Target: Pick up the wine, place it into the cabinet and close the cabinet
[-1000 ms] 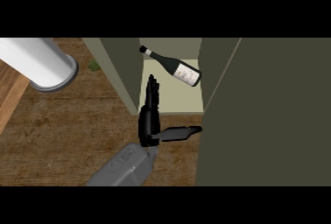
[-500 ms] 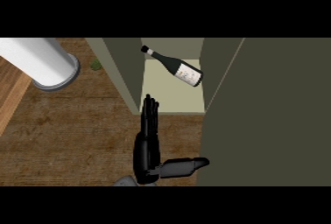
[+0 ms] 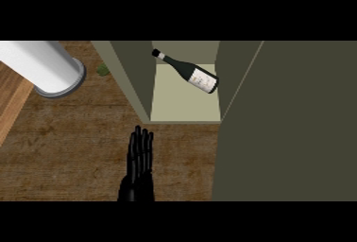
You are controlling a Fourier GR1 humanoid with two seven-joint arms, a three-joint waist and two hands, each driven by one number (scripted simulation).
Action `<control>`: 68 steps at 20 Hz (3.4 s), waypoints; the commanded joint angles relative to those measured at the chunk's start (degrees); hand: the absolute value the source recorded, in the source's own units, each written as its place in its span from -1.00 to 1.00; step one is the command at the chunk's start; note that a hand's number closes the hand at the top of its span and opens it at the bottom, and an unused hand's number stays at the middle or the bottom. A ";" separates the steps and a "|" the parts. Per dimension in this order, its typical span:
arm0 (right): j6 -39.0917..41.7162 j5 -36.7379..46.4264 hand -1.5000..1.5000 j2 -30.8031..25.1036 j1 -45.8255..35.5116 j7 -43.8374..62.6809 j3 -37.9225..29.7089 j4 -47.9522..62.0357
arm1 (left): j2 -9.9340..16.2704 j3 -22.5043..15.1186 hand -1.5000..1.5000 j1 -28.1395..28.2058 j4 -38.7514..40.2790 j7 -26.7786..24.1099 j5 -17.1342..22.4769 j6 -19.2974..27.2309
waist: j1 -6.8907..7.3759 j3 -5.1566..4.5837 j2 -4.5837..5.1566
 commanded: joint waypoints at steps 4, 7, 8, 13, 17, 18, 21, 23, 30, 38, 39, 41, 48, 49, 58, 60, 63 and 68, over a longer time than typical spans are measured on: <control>2.46 -6.34 1.00 0.80 4.06 3.13 3.84 -5.44 | 7.96 -3.26 -1.00 7.01 -11.38 0.83 -2.70 -1.63 | -0.01 0.00 -0.02; 4.97 -6.99 1.00 -1.18 5.82 3.73 3.09 -6.02 | 14.20 0.23 -1.00 8.83 -15.85 2.73 -0.31 -6.28 | -0.13 0.00 0.02; 5.16 -10.00 1.00 -2.36 1.88 3.51 -0.91 -3.75 | 15.15 0.18 -1.00 9.14 -17.41 2.19 -1.69 -5.92 | 0.06 0.01 0.07; 7.81 -7.30 1.00 -1.38 9.15 2.08 4.83 -8.65 | 19.24 1.51 -1.00 12.72 -20.71 3.28 -0.97 -7.97 | -0.40 0.03 0.00; 4.28 -8.64 1.00 1.62 8.06 8.80 12.04 -7.76 | 22.28 8.05 -1.00 14.57 -20.97 1.49 3.37 -13.13 | -0.07 -0.09 -0.01; 5.09 -12.91 1.00 0.35 8.19 9.37 9.11 -8.09 | 21.16 5.51 -1.00 16.51 -22.26 0.12 2.02 -12.53 | 0.00 -0.04 -0.03; 4.73 -11.16 1.00 1.94 9.08 9.50 12.38 -6.57 | 25.86 10.94 -1.00 18.45 -25.55 1.09 4.29 -14.43 | 0.17 -0.03 0.02; 4.06 -8.18 1.00 3.83 14.78 9.83 19.08 -9.81 | 26.64 14.06 -1.00 19.28 -24.45 -0.28 5.82 -16.40 | -0.35 -0.07 -0.19; 7.95 -4.64 1.00 1.90 10.81 9.82 28.63 -10.09 | 30.10 21.92 -1.00 26.11 -25.59 -2.28 11.08 -23.34 | 0.27 -0.08 -0.18; -1.66 7.84 1.00 5.39 7.80 10.37 45.64 -8.27 | 33.70 31.49 -1.00 30.79 -22.22 -3.56 16.15 -32.47 | -0.17 -0.18 -0.56; -4.44 6.86 1.00 5.40 5.26 12.73 46.26 -8.66 | 35.10 34.34 -1.00 29.95 -23.66 -0.79 18.38 -32.12 | -0.03 -0.15 -0.38; -7.74 11.59 1.00 5.40 6.22 11.49 52.74 -7.80 | 36.11 36.26 -1.00 30.84 -25.64 0.06 19.60 -32.47 | -0.45 -0.18 -0.80; -19.71 18.23 1.00 5.30 -3.46 5.17 57.06 1.76 | 36.21 39.22 -1.00 32.35 -23.94 0.35 20.98 -37.68 | 0.58 -0.18 -0.48; -19.95 19.04 1.00 5.30 -4.55 7.88 57.05 -0.66 | 36.72 40.74 -1.00 32.70 -23.61 0.79 21.74 -38.52 | 0.48 -0.17 -0.45; -29.38 20.00 1.00 5.03 -20.26 11.74 52.99 4.71 | 35.40 40.64 -1.00 32.01 -24.87 3.08 22.76 -41.16 | 1.35 -0.25 -0.18; -31.80 18.17 1.00 4.98 -23.24 10.45 52.14 9.21 | 35.14 40.64 -1.00 31.12 -26.40 4.17 22.59 -40.16 | 1.49 -0.18 0.01; -33.07 12.83 1.00 4.90 -27.43 9.20 48.81 12.12 | 32.90 38.52 -1.00 29.02 -24.26 3.89 21.44 -39.76 | 1.63 -0.18 0.36; -37.41 6.48 1.00 4.97 -37.88 8.40 44.20 18.37 | 32.15 39.07 -1.00 26.21 -22.82 5.91 21.60 -38.77 | 1.90 -0.18 0.40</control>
